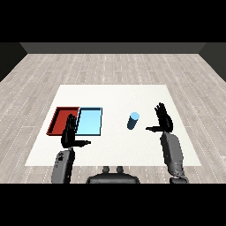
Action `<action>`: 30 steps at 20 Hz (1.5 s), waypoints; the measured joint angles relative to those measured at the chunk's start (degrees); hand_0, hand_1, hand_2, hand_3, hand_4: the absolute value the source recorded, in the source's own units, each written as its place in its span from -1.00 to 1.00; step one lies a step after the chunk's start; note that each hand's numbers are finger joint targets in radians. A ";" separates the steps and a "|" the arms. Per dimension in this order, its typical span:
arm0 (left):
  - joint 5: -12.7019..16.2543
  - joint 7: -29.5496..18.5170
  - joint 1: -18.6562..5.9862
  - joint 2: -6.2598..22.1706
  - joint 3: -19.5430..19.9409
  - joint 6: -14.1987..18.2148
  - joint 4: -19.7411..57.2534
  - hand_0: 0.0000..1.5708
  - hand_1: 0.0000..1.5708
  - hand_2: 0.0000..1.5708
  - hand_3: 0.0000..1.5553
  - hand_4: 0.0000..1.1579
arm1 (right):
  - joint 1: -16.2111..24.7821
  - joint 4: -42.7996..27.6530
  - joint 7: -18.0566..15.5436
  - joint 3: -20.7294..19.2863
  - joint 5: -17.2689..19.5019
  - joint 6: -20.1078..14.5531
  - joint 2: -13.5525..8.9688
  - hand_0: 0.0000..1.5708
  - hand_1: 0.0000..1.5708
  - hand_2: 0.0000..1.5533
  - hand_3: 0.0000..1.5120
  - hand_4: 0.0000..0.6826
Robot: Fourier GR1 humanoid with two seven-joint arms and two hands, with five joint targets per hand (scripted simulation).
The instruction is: Pick the blue can and put it in the blue box
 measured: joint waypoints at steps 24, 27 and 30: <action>2.98 -1.31 -0.61 1.13 1.48 -1.11 1.01 -1.00 -1.00 -1.00 -1.00 -1.00 | -10.23 21.60 -2.95 0.86 0.15 -2.88 3.58 -1.00 -1.00 -1.00 -1.00 -1.00; 2.71 -1.59 -0.33 0.97 1.22 -0.91 0.67 -1.00 -1.00 -1.00 -1.00 -1.00 | -10.39 23.89 -4.28 1.17 0.42 -2.06 3.53 -1.00 -1.00 -1.00 -1.00 -1.00; 3.05 -1.25 -1.73 1.24 1.79 -0.73 1.76 -1.00 -1.00 -1.00 -1.00 -1.00 | -9.30 23.01 -3.90 1.59 0.06 -2.38 4.17 -1.00 -1.00 -1.00 -1.00 -1.00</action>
